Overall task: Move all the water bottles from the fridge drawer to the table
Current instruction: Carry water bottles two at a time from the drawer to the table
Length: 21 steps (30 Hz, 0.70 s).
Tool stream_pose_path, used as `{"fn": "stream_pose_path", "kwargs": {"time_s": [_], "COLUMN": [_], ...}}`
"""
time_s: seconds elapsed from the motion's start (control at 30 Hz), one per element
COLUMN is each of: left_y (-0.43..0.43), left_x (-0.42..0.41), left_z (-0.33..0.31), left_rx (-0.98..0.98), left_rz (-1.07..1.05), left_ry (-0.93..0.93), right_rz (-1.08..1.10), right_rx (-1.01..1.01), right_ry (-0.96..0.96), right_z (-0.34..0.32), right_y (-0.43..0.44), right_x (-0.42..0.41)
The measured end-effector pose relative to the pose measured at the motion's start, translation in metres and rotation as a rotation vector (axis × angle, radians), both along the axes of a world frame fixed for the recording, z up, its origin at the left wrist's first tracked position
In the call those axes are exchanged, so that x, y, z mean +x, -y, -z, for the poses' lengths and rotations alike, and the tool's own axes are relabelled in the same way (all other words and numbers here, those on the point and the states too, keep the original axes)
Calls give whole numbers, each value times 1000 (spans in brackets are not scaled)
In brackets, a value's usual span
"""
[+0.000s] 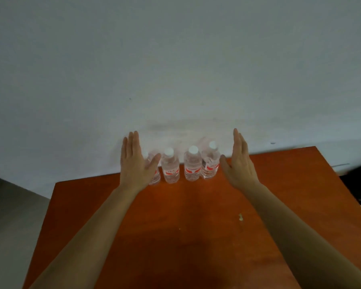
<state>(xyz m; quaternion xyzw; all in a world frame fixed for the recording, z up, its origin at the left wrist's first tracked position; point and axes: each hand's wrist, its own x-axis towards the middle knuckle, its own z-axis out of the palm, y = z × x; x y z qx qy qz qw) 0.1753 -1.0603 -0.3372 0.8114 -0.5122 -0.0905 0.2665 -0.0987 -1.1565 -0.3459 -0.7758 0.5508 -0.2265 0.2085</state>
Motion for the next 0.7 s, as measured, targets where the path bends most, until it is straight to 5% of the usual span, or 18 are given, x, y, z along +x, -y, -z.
{"fn": "stream_pose_path", "kwargs": {"time_s": [0.1, 0.23, 0.47, 0.7], "left_y": [0, 3, -33, -159], "left_x": [-29, -97, -287, -544], "left_z": [-39, -94, -148, -162], "left_rx": [-130, -271, -437, -549], "left_rz": [64, 170, 475, 923], "left_ry": [273, 420, 444, 350], "right_rz": [88, 193, 487, 912], "right_rx": [-182, -410, -570, -580], "right_ry": [-73, -217, -317, -478], "right_z": [-33, -79, -131, -141], "right_y": [-11, -37, -159, -401], "right_x": [-27, -87, -270, -500]}}
